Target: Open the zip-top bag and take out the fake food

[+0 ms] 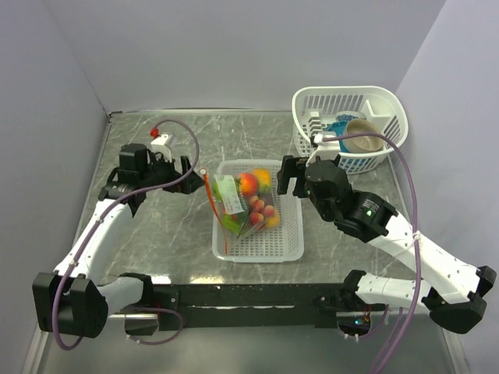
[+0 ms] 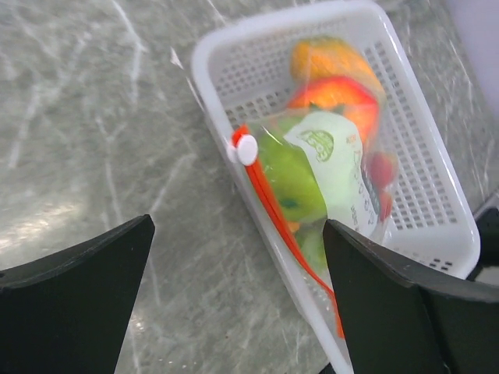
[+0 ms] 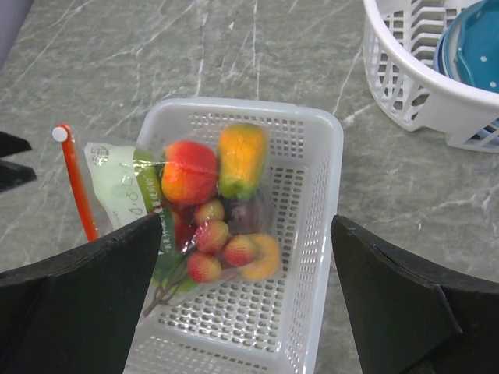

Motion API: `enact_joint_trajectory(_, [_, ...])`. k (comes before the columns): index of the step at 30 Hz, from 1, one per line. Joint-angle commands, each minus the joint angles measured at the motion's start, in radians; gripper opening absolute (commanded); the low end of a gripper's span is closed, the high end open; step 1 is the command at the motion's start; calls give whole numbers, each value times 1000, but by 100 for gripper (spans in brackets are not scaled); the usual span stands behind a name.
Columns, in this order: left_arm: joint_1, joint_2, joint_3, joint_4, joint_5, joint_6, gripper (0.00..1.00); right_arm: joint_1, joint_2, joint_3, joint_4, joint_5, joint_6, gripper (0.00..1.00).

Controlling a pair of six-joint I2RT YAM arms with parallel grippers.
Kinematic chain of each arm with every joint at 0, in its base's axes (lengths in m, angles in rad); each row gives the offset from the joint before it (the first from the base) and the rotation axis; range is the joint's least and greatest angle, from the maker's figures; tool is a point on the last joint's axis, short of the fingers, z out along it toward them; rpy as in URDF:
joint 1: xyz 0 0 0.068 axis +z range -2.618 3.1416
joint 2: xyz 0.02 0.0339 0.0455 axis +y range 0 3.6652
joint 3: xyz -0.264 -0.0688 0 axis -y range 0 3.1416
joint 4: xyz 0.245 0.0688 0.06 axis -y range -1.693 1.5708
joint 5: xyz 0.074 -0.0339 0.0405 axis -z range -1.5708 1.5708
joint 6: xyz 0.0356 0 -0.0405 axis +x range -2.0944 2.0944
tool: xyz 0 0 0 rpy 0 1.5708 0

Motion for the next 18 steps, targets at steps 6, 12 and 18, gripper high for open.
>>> enact_joint_trajectory(6, [-75, 68, -38, 82, 122, -6, 94, 3, -28, -30, 22, 38, 29, 97])
enact_joint_trajectory(12, [-89, 146, 1, 102, 132, 12, 64, 3, -29, -36, 17, 41, 42, 97])
enact_joint_trajectory(18, [-92, 217, 36, 150, 151, -9, 30, 3, -34, -39, 8, 38, 47, 96])
